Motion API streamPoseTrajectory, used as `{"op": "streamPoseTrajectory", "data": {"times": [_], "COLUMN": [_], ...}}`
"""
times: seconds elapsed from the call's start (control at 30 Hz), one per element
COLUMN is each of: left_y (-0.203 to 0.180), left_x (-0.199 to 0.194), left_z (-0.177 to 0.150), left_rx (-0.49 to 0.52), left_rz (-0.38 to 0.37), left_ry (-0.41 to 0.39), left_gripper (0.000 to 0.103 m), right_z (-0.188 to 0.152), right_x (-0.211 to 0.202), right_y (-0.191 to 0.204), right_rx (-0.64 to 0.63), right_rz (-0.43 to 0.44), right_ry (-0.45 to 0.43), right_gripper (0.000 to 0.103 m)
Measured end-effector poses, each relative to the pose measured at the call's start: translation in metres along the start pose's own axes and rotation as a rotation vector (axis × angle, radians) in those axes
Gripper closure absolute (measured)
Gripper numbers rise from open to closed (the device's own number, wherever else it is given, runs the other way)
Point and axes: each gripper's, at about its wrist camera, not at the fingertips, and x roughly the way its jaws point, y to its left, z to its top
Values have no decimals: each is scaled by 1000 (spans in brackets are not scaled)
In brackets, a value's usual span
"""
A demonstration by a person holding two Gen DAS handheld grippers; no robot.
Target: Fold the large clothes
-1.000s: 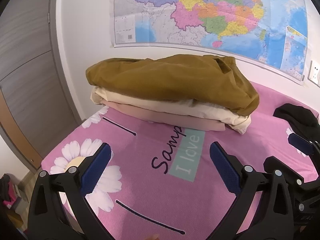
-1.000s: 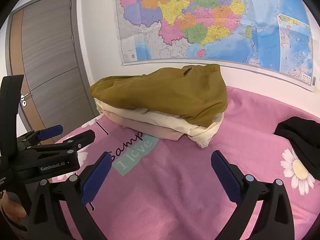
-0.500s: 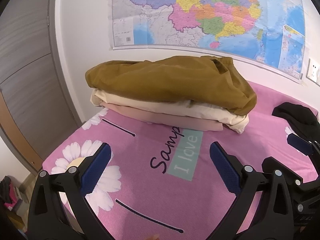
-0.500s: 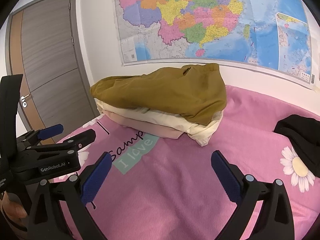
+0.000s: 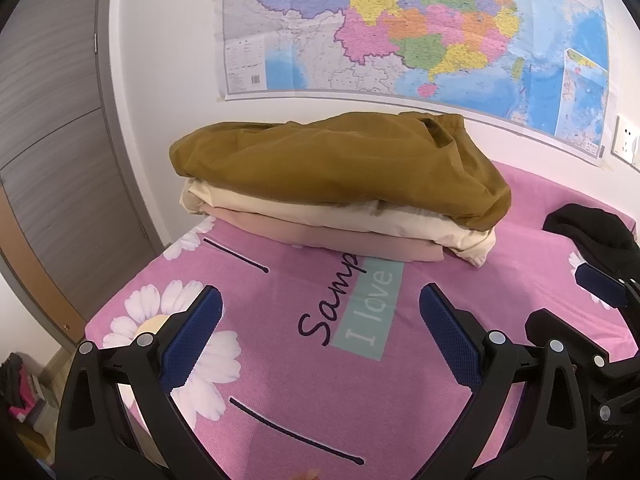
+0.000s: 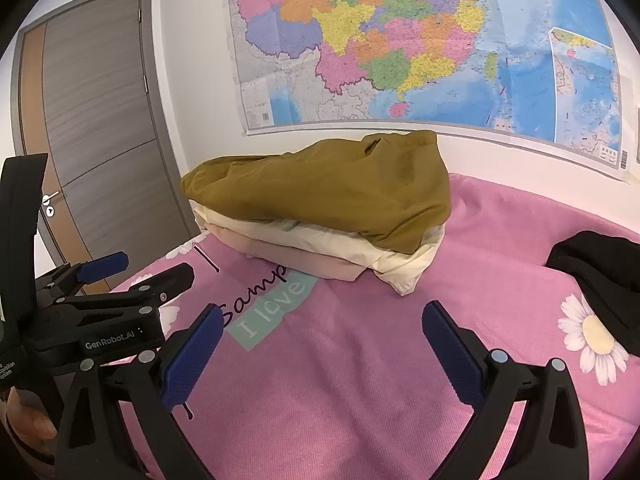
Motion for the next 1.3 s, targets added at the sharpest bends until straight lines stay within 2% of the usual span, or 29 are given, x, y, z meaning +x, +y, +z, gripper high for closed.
{"op": "streamPoseTrajectory", "data": {"times": [1.3], "left_y": [-1], "left_x": [4], "left_z": [-2], "left_rx": [2], "left_rz": [9], "left_ry": [3], "left_gripper": [5], "right_z": [1], "right_x": [4], "right_y": [3], "right_rx": [11], "right_rz": [11], "right_ry": [6], "right_gripper": [6]}}
